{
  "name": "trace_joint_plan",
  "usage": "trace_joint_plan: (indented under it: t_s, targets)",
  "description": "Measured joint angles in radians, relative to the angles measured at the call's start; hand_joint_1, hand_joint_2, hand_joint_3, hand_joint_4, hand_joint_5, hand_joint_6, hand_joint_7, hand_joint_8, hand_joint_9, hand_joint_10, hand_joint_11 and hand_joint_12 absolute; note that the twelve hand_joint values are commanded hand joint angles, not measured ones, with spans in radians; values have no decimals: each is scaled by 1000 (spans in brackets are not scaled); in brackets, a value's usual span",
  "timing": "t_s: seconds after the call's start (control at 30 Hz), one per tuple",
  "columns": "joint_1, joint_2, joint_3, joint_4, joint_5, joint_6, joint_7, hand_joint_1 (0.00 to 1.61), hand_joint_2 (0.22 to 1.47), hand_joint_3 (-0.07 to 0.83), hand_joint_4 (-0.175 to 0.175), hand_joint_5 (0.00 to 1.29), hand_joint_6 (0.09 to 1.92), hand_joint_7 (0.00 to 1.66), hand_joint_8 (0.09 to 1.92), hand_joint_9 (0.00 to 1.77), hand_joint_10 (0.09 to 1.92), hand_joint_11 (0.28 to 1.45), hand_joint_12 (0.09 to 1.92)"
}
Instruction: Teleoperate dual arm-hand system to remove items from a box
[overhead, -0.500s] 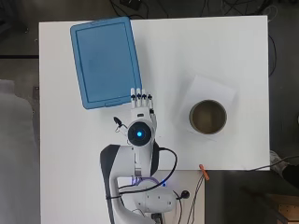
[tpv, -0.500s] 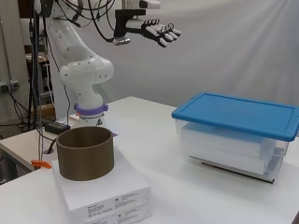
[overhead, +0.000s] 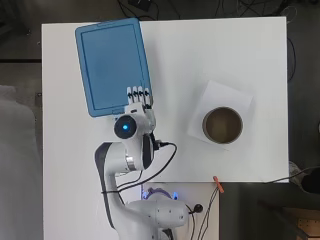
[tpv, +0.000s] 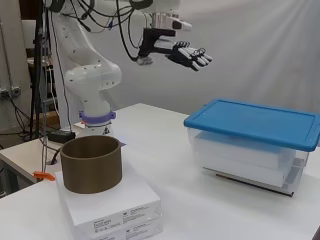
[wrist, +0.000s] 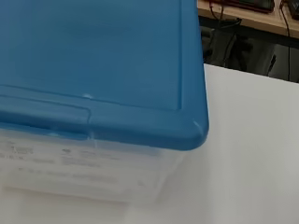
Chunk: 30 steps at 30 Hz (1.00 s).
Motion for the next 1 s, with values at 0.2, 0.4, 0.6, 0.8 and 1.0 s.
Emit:
trace_joint_plan:
  t_s: [0.2,0.4,0.6,0.8,1.0]
  targets:
    - [15,75,69,-103,16,184,-4,114,890,4,-75,51,87,70,87,184,87,388,87]
    - [26,130,86,-214,78,385,-54,148,933,11,-104,97,87,96,87,194,87,374,87]
    - [26,198,115,-230,76,453,-25,151,937,3,-107,106,87,101,87,197,87,374,87]
    - [18,279,148,-190,-53,416,43,228,866,-19,-114,50,87,98,87,209,87,383,87]
    - [15,342,176,-122,-161,355,115,248,885,-2,-117,38,87,79,87,205,87,377,87]
